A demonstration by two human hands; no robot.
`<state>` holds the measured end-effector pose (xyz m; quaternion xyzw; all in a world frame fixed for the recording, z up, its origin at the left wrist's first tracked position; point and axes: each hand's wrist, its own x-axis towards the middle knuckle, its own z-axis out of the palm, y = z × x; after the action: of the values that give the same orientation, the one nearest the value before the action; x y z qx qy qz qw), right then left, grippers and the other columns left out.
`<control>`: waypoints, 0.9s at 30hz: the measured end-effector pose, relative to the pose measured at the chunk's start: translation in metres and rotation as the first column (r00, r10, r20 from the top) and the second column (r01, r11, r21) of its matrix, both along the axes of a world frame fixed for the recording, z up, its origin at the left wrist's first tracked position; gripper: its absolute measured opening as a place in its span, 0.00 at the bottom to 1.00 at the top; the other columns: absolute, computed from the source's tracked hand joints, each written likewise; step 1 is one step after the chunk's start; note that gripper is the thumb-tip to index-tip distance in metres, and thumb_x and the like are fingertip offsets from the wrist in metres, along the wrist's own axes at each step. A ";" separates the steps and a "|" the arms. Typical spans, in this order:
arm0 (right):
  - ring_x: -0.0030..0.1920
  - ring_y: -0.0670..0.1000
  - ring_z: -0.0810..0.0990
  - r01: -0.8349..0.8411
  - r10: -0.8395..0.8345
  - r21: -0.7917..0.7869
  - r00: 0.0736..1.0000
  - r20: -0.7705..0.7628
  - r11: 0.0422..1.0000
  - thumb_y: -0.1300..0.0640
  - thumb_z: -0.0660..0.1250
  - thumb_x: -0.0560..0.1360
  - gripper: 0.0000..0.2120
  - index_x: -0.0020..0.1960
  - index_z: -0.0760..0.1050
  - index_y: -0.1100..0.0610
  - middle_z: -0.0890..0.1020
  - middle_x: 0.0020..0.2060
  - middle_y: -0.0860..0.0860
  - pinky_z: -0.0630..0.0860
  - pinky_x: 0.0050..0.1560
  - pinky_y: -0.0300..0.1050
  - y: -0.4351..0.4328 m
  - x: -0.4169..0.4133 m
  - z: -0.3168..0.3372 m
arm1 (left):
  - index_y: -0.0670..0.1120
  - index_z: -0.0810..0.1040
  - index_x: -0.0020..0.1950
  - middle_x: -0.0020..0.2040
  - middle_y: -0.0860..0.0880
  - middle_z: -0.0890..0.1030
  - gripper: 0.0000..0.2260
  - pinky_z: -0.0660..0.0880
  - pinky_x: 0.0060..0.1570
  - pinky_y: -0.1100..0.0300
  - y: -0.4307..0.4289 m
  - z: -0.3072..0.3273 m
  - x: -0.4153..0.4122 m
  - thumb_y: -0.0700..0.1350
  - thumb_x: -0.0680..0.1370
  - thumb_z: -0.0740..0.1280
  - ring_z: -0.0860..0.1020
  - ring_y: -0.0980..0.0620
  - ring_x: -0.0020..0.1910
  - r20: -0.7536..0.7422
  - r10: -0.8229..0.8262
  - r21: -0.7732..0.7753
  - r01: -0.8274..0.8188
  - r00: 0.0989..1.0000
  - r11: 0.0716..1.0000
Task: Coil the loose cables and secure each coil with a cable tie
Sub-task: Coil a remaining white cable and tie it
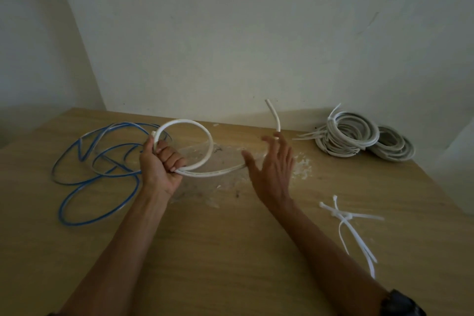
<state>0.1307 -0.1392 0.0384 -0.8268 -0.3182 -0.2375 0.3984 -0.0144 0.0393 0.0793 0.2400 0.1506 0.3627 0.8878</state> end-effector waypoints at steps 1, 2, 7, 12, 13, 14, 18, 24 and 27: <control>0.61 0.51 0.70 0.041 -0.036 0.030 0.988 -0.151 0.999 0.35 0.65 0.77 0.31 0.68 0.68 0.56 0.72 0.64 0.56 0.66 0.58 0.44 -0.004 0.007 0.008 | 0.51 0.64 0.26 0.19 0.55 0.57 0.28 0.53 0.19 0.64 0.001 0.001 -0.002 0.57 0.85 0.53 0.55 0.56 0.17 0.012 0.011 0.005 -0.011 1.000 1.000; 0.58 0.50 0.73 0.045 -0.019 0.070 0.941 -0.337 0.997 0.37 0.69 0.76 0.33 0.70 0.67 0.58 0.75 0.62 0.56 0.68 0.54 0.42 -0.009 0.016 0.015 | 0.51 0.64 0.26 0.19 0.55 0.57 0.28 0.53 0.19 0.64 0.002 0.001 -0.003 0.57 0.85 0.53 0.55 0.56 0.17 0.020 0.020 0.012 -0.020 1.000 1.000; 0.24 0.40 0.75 -0.059 0.145 0.147 0.710 -0.689 0.987 0.52 0.69 0.80 0.13 0.59 0.79 0.61 0.81 0.31 0.51 0.68 0.24 0.34 -0.027 0.048 0.039 | 0.51 0.63 0.27 0.19 0.56 0.58 0.27 0.54 0.19 0.63 -0.006 -0.002 0.001 0.57 0.85 0.53 0.55 0.58 0.16 -0.035 -0.072 0.124 0.076 0.997 0.989; 0.39 0.53 0.86 -0.085 0.517 0.512 0.229 -0.825 0.855 0.42 0.50 0.85 0.27 0.60 0.78 0.61 0.87 0.44 0.61 0.79 0.31 0.39 -0.047 0.057 0.068 | 0.50 0.63 0.27 0.18 0.55 0.58 0.27 0.54 0.20 0.62 -0.015 0.001 0.001 0.57 0.86 0.51 0.55 0.58 0.17 -0.166 -0.160 0.376 0.212 0.973 0.902; 0.41 0.54 0.87 -0.062 0.574 0.572 0.148 -0.805 0.818 0.37 0.48 0.84 0.32 0.59 0.79 0.61 0.87 0.46 0.61 0.81 0.34 0.40 -0.051 0.061 0.072 | 0.50 0.63 0.27 0.18 0.55 0.58 0.27 0.55 0.20 0.62 -0.018 0.002 0.001 0.57 0.86 0.51 0.55 0.58 0.17 -0.187 -0.166 0.419 0.231 0.968 0.878; 0.40 0.54 0.87 -0.030 0.616 0.616 0.080 -0.784 0.788 0.35 0.48 0.83 0.34 0.57 0.80 0.61 0.87 0.46 0.61 0.81 0.34 0.41 -0.055 0.063 0.076 | 0.50 0.63 0.27 0.18 0.55 0.58 0.27 0.55 0.21 0.63 -0.022 0.002 0.001 0.57 0.86 0.51 0.55 0.58 0.17 -0.209 -0.163 0.467 0.245 0.964 0.849; 0.30 0.51 0.83 0.037 0.590 0.589 -0.051 -0.806 0.807 0.41 0.63 0.81 0.21 0.50 0.80 0.59 0.86 0.38 0.57 0.80 0.27 0.39 -0.057 0.059 0.077 | 0.53 0.64 0.27 0.21 0.56 0.60 0.25 0.55 0.24 0.64 -0.036 0.006 0.000 0.62 0.82 0.56 0.56 0.55 0.19 -0.257 0.084 0.776 0.154 0.963 0.612; 0.44 0.55 0.88 0.105 0.682 0.687 -0.295 -0.669 0.719 0.59 0.60 0.82 0.15 0.60 0.77 0.69 0.86 0.49 0.62 0.85 0.41 0.45 -0.043 0.049 0.056 | 0.55 0.69 0.34 0.22 0.57 0.65 0.19 0.63 0.22 0.68 -0.058 0.000 0.000 0.56 0.84 0.56 0.67 0.60 0.18 0.051 0.432 0.977 0.044 0.900 -0.208; 0.31 0.49 0.85 0.123 0.678 0.687 -0.357 -0.642 0.716 0.58 0.60 0.82 0.16 0.62 0.75 0.70 0.85 0.37 0.58 0.83 0.31 0.41 -0.039 0.046 0.047 | 0.51 0.76 0.38 0.26 0.57 0.67 0.18 0.65 0.26 0.67 -0.054 -0.008 0.006 0.55 0.84 0.57 0.69 0.58 0.21 0.145 0.464 0.919 0.054 0.874 -0.390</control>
<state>0.1770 -0.1786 0.0852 -0.4116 -0.0174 0.5495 0.7268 -0.0088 -0.0151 0.0710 0.8756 -0.0261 0.4474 0.1804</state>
